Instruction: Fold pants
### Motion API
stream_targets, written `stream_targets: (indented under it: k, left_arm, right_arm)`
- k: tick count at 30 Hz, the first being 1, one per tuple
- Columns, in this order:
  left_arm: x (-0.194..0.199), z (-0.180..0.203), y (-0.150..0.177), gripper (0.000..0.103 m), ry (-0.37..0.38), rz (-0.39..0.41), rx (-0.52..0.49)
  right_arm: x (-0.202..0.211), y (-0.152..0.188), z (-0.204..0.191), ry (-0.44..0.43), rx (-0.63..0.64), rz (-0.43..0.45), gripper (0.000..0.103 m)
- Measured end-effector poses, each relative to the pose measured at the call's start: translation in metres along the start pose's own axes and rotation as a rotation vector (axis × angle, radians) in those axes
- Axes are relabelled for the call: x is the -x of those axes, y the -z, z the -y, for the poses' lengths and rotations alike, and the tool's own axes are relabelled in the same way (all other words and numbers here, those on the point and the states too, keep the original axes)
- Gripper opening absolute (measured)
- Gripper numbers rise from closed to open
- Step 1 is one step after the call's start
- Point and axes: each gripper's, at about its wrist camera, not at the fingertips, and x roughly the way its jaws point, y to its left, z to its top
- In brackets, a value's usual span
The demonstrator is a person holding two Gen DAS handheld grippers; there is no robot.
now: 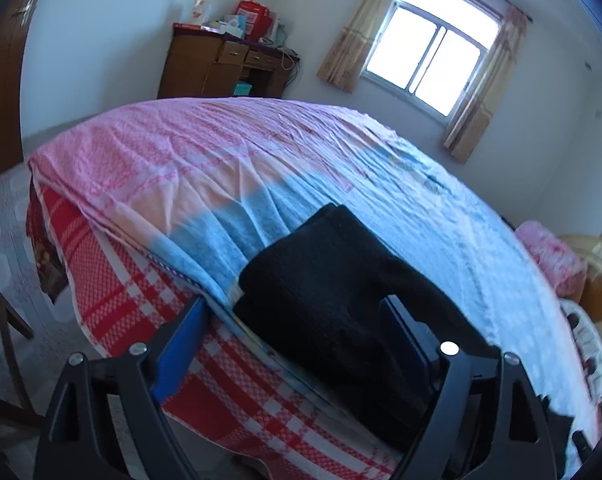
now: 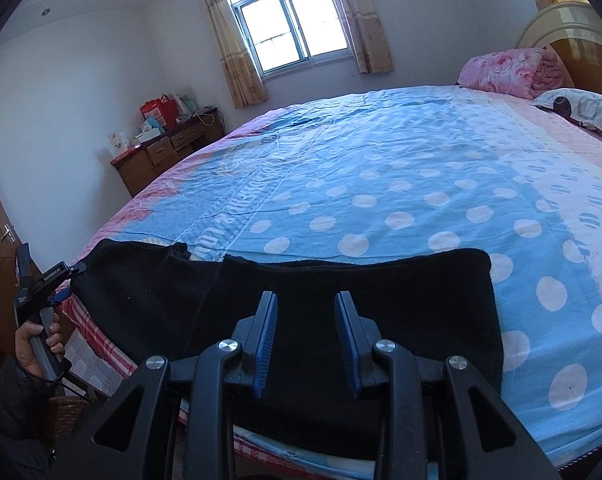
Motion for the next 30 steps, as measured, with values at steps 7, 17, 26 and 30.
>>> stream_targets:
  k: [7,17,26,30]
  left_arm:
    - [0.006,-0.023,-0.003,0.073,0.146,0.027,0.162]
    - [0.047,-0.012,-0.048,0.086,-0.035,0.183,-0.022]
    - [-0.016,-0.008,-0.016,0.087,0.030,0.018,-0.069]
    - [-0.011,0.001,-0.003,0.086,-0.004,0.031,-0.111]
  right_arm:
    - [0.003,-0.001,0.008,0.012,-0.022,0.012,0.032]
    - [-0.003,0.002,0.019,0.028,-0.061,-0.011,0.032]
    - [-0.004,0.002,0.010,0.014,-0.034,-0.019,0.032]
    - [-0.003,0.002,0.010,0.010,-0.037,-0.013,0.032]
